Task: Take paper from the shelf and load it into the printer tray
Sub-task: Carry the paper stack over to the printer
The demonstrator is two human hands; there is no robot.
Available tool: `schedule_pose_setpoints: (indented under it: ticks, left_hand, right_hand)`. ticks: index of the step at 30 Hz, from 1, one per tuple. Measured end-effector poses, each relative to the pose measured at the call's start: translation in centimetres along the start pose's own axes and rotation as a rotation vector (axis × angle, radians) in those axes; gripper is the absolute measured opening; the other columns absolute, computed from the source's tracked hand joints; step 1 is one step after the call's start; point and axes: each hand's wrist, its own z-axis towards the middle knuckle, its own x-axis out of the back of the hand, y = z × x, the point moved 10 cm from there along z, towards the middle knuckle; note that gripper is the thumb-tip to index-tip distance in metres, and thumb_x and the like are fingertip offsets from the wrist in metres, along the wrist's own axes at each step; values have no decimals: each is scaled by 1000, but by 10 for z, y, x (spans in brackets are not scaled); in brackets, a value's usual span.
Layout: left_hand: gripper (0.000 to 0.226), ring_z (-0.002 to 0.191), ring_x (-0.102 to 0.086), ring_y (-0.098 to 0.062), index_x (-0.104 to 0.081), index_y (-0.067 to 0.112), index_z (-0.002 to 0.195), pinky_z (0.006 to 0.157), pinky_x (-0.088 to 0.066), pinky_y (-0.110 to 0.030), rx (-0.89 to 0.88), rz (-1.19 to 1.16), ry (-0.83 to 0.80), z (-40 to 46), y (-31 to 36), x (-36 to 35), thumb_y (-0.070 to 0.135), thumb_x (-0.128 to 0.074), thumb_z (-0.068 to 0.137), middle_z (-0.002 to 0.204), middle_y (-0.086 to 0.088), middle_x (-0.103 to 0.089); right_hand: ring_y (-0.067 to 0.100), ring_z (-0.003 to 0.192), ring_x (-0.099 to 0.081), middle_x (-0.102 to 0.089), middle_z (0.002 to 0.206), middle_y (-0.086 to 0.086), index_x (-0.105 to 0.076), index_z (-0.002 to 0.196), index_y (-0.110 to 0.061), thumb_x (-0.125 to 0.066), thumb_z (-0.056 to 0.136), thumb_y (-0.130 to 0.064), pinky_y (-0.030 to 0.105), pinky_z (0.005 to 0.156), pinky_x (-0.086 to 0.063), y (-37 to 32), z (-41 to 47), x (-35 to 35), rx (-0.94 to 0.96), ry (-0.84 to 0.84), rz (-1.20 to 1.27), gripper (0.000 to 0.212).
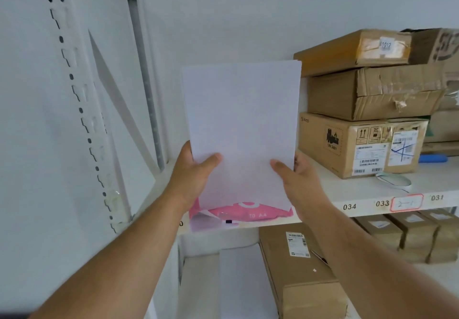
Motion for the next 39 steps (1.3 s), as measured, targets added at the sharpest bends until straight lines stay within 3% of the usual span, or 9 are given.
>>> schedule_pose_setpoints:
  ticks: [6, 11, 13, 21, 24, 28, 32, 36, 39]
  left_hand:
    - [24, 94, -74, 0, -68, 28, 116, 84, -54, -26, -28, 17, 75, 0, -1, -5, 28, -75, 93, 106, 15, -78]
    - [23, 95, -76, -8, -72, 27, 115, 90, -60, -36, -10, 1, 68, -2, 0, -8, 31, -75, 93, 104, 12, -80]
    - [19, 94, -77, -7, -72, 29, 111, 89, -60, -34, -42, -17, 49, -2, 14, -11, 28, -76, 93, 102, 13, -81]
    - [22, 100, -76, -5, -69, 31, 114, 93, -57, -33, -113, -69, -173, -22, 45, -59, 22, -74, 95, 107, 18, -80]
    - [22, 95, -75, 0, -68, 34, 113, 86, -57, -28, -81, -100, -269, -35, 40, -87, 25, -74, 95, 103, 22, -79]
    - [27, 102, -75, -5, -67, 34, 118, 94, -59, -37, -49, -133, -403, -56, 36, -130, 23, -74, 94, 111, 16, -79]
    - [31, 104, -75, -10, -66, 34, 123, 97, -59, -43, -5, -179, -520, -82, 37, -175, 28, -75, 94, 114, 13, -79]
    - [29, 105, -75, -9, -66, 34, 123, 96, -58, -39, 25, -205, -631, -117, 37, -223, 26, -74, 95, 113, 14, -79]
    - [28, 98, -76, -7, -67, 37, 118, 83, -60, -27, 60, -226, -666, -148, 31, -259, 28, -76, 93, 108, 16, -80]
  right_hand:
    - [24, 98, -71, -73, 107, 5, -59, 117, -19, -58, 105, -34, 38, 81, -58, -11, 6, -4, 31, 68, -45, 19]
    - [20, 101, -70, -73, 110, -3, -59, 121, -26, -54, 106, -31, 46, 92, -61, -8, 2, -3, 4, 79, -58, 17]
    - [18, 101, -70, -72, 108, -6, -57, 118, -29, -53, 106, -30, 42, 89, -60, -19, -3, 5, 44, 100, -69, 13]
    - [7, 99, -69, -70, 110, -15, -53, 125, -34, -56, 106, -29, 30, 73, -57, -47, -55, 66, 186, 244, -138, 20]
    - [14, 100, -73, -74, 111, -10, -57, 125, -34, -57, 106, -29, 41, 78, -63, -40, -76, 96, 180, 304, -142, 19]
    - [13, 96, -76, -78, 107, -13, -63, 118, -39, -59, 105, -23, 40, 78, -62, -31, -107, 139, 171, 379, -132, 21]
    - [23, 103, -77, -80, 114, -3, -66, 122, -34, -58, 106, -20, 60, 91, -61, -22, -137, 183, 148, 419, -142, 22]
    - [24, 107, -77, -78, 119, 2, -67, 125, -32, -60, 105, -14, 60, 94, -60, -19, -171, 228, 152, 482, -168, 27]
    - [19, 104, -78, -80, 115, -3, -64, 127, -28, -63, 104, -17, 55, 93, -62, -10, -199, 265, 121, 517, -201, 26]
